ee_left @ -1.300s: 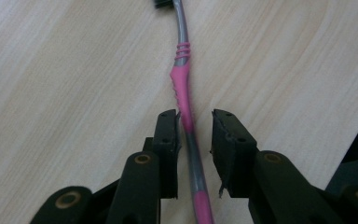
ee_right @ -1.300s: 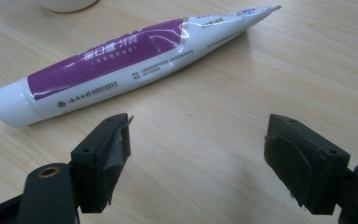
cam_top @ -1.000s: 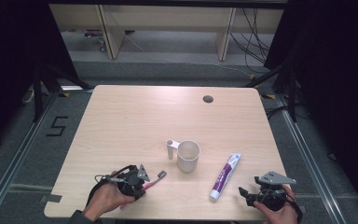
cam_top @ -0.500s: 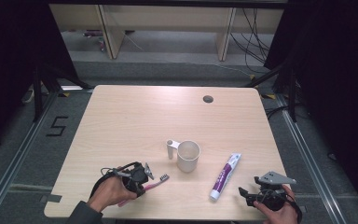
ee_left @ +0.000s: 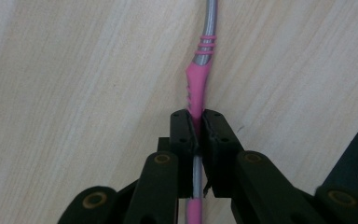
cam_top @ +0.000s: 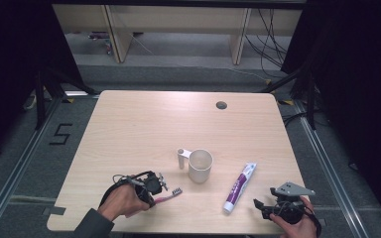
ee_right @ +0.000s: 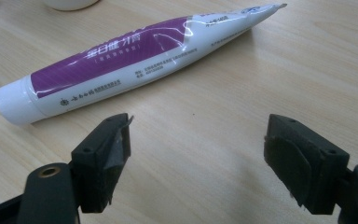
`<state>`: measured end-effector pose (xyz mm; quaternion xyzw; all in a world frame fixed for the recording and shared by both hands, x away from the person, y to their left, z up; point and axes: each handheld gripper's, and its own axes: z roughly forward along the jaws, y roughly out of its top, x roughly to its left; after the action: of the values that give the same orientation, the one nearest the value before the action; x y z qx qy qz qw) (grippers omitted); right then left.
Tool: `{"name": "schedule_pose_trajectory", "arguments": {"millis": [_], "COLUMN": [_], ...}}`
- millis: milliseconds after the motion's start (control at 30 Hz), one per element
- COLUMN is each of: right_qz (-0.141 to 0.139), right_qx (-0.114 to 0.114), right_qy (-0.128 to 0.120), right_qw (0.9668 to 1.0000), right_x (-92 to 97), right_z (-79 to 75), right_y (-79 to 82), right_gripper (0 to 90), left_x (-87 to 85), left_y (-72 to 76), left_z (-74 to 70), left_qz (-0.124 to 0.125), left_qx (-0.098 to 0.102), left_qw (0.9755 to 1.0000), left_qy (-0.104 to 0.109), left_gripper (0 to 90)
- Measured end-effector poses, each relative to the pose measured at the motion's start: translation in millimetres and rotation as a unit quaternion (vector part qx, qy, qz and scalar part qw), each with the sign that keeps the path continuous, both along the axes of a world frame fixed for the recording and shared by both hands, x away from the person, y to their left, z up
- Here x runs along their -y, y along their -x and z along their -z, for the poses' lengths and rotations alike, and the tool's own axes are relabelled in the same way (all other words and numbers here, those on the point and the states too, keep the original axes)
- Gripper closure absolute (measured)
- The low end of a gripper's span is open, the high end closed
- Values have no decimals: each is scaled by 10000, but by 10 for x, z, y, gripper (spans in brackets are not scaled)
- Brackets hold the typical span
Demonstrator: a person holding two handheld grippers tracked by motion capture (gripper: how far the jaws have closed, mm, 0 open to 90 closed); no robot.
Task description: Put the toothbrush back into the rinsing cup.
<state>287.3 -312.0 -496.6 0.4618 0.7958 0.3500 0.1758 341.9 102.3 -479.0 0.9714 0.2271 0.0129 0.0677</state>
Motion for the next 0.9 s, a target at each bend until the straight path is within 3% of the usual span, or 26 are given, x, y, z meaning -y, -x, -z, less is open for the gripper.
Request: {"name": "schedule_pose_trajectory", "arguments": {"millis": [133, 200, 233, 267, 333, 400, 467, 500, 567, 600, 700, 767, 800, 833, 900], "right_qz": [-17, -15, 28, 72, 25, 36, 28, -16, -6, 53, 55, -17, 8, 8, 25], "right_qx": [-89, 10, -69, -163, -67, -81, -68, 52, 50, -116, -113, 8, 33, 33, 33], "right_qy": [-40, 11, -38, -90, -49, -57, -52, 12, -10, -100, -94, 2, 25, 25, 24], "right_qw": [10000, 10000, 10000, 9998, 10000, 9999, 10000, 10000, 10000, 9999, 9999, 10000, 10000, 10000, 10000], "right_x": [-8, 1, -4, -11, 3, 1, 3, 16, 17, 7, 12, 31, 33, 33, 36], "right_z": [1, 0, -8, -8, -8, -10, -9, 0, 4, -11, -14, -13, -18, -18, -19], "right_y": [4, 0, 4, 11, 2, 3, 2, -6, -7, 3, 2, -13, -9, -9, -9], "right_gripper": [238, 238, 238, 238, 239, 239, 239, 239, 240, 240, 240, 240, 240, 240, 240], "left_x": [49, 71, 80, 85, 88, 83, 56, 45, 13, -2, -56, -95, -140, -140, -199], "left_y": [11, 21, 19, 25, 44, 50, 50, 52, 51, 49, 39, 43, 32, 32, 29], "left_z": [-4, -5, -9, -7, -5, -10, -27, -37, -64, -80, -152, -194, -234, -234, -279], "left_qz": [97, 137, 208, 283, 491, 515, 528, 517, 505, 518, 481, 361, 333, 333, 191], "left_qx": [-41, -67, -39, -18, 45, 34, 88, 85, 128, 176, 265, 362, 612, 612, 734], "left_qw": [9998, 9997, 9995, 9994, 9986, 9985, 9985, 9986, 9986, 9984, 9980, 9975, 9954, 9954, 9930], "left_qy": [-151, -188, -213, -198, -183, -170, -63, -49, 57, 130, 313, 486, 654, 654, 909], "left_gripper": [830, 831, 831, 831, 832, 832, 833, 833, 833, 833, 833, 834, 834, 834, 833]}}
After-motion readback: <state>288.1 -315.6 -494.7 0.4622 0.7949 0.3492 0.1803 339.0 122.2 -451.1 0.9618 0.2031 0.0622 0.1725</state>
